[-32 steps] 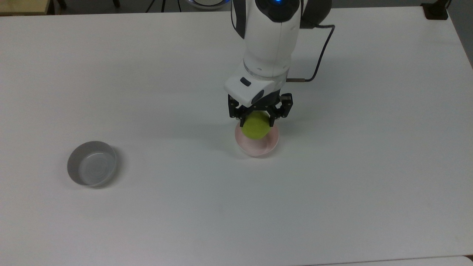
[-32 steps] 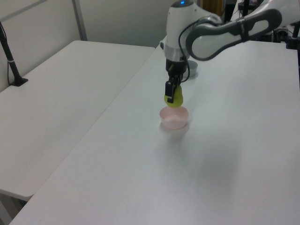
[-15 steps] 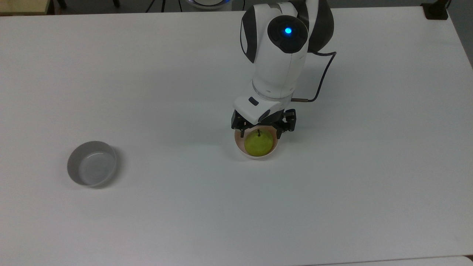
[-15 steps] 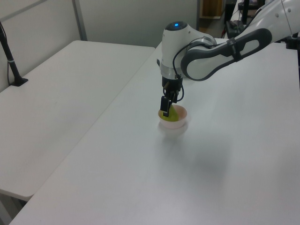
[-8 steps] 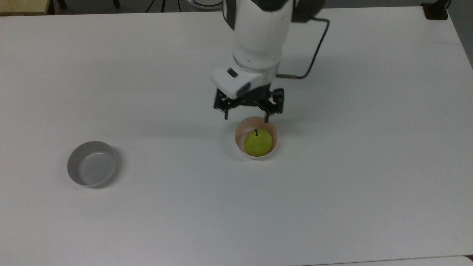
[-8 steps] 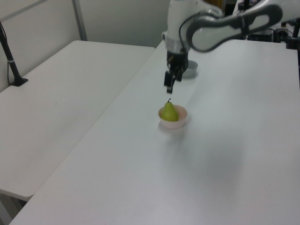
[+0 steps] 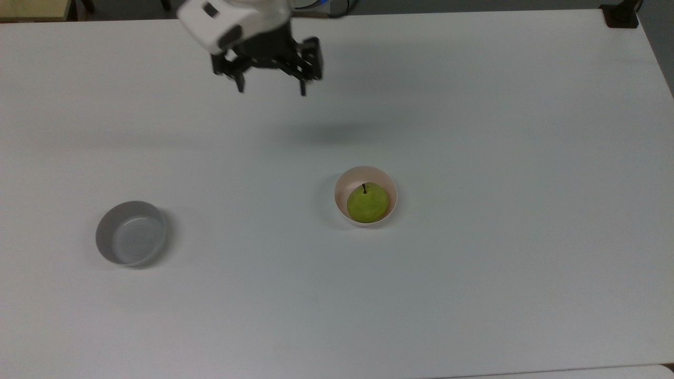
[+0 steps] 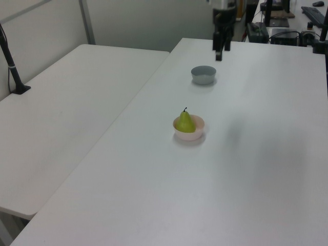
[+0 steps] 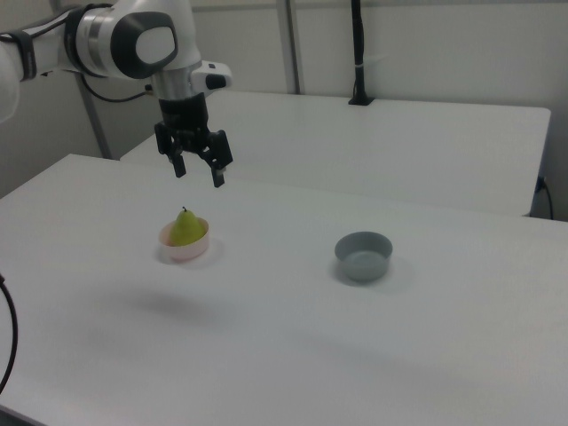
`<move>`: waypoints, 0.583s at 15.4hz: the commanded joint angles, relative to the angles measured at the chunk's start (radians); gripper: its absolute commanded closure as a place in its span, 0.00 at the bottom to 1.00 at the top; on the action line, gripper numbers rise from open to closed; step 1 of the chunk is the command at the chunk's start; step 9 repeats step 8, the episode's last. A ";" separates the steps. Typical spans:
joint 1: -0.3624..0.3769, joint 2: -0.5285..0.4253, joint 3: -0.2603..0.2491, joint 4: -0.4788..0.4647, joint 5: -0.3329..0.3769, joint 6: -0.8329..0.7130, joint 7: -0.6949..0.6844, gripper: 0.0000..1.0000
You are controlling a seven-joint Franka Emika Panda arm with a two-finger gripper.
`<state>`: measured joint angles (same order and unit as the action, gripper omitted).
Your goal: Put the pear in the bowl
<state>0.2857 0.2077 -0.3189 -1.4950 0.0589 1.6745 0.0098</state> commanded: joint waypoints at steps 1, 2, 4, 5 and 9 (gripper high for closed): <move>-0.138 -0.114 0.102 -0.126 -0.070 -0.016 -0.043 0.00; -0.167 -0.126 0.112 -0.132 -0.070 -0.018 -0.074 0.00; -0.187 -0.143 0.112 -0.130 -0.071 -0.036 -0.080 0.00; -0.201 -0.162 0.112 -0.131 -0.071 -0.047 -0.083 0.00; -0.204 -0.162 0.112 -0.131 -0.073 -0.059 -0.086 0.00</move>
